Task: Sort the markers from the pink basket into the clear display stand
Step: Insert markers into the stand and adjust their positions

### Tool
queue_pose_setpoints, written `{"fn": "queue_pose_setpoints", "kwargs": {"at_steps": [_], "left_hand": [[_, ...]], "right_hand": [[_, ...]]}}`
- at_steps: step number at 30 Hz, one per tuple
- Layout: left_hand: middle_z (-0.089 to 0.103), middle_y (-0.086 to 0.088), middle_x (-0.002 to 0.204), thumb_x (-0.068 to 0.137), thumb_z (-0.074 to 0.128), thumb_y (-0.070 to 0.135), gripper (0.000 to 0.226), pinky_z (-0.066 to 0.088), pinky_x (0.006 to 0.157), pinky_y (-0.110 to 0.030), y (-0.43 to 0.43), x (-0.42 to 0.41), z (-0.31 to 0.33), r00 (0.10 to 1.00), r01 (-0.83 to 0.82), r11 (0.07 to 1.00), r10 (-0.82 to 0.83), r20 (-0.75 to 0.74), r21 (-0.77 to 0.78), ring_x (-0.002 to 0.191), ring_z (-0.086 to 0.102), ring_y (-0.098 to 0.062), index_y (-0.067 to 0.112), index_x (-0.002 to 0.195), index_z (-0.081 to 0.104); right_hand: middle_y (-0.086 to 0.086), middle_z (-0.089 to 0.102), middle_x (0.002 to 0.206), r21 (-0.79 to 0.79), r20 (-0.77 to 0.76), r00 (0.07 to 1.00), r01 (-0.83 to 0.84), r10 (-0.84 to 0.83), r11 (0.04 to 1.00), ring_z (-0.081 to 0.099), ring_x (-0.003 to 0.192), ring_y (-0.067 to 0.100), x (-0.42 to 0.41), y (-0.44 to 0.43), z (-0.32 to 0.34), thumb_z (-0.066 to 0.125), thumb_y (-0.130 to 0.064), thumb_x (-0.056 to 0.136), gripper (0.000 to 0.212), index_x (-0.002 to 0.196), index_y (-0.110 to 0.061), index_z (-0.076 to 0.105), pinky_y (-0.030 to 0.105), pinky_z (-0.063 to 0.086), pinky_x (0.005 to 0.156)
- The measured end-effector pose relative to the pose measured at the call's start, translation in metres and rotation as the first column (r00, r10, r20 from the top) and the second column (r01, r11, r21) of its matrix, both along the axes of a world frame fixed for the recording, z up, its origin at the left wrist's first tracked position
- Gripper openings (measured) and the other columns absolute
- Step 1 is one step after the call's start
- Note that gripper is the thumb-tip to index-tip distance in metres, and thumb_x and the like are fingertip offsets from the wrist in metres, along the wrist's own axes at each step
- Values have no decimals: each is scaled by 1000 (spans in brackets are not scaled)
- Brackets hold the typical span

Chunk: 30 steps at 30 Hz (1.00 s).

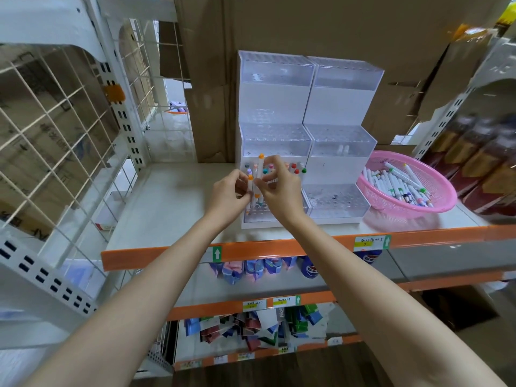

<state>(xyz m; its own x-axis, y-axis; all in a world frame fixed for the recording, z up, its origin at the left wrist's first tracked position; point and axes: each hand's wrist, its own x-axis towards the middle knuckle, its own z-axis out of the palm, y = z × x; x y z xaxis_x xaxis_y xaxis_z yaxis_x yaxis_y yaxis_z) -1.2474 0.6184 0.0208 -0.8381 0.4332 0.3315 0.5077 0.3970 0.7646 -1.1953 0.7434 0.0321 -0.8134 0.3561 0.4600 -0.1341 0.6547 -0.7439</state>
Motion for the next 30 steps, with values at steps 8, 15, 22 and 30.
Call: {"fn": "queue_pose_setpoints", "kwargs": {"at_steps": [8,15,22,30], "left_hand": [[61,1,83,90,63,16,9,44,70,-21,2,2,10,995,-21,1000,19,-95,-14,78,59,-14,12,94,56],[60,2,84,89,64,14,16,38,62,-7,-1,3,10,997,-2,1000,1,-73,-8,76,58,-12,19,89,49],[64,-1,87,90,64,15,11,40,67,-11,-2,1,10,999,-8,1000,8,-32,-13,79,59,-10,19,88,54],[62,3,84,87,67,14,12,40,66,-9,-4,1,10,999,-37,999,37,-28,-24,77,58,-8,17,89,56]], "right_hand": [[2,66,85,-5,8,1000,-14,14,1000,66,76,15,2,3,-2,64,-12,91,23,110,-13,51,24,54,66],[8,66,86,68,28,999,-35,33,997,66,76,19,3,1,-2,58,-15,94,13,106,-11,53,33,57,69],[6,67,72,146,104,994,-42,27,988,65,67,19,-3,2,-4,60,-17,93,11,98,-16,50,39,56,66],[7,66,77,236,156,988,-31,-6,971,61,69,22,-5,3,-4,61,-16,92,14,97,-15,48,29,41,60]]}}
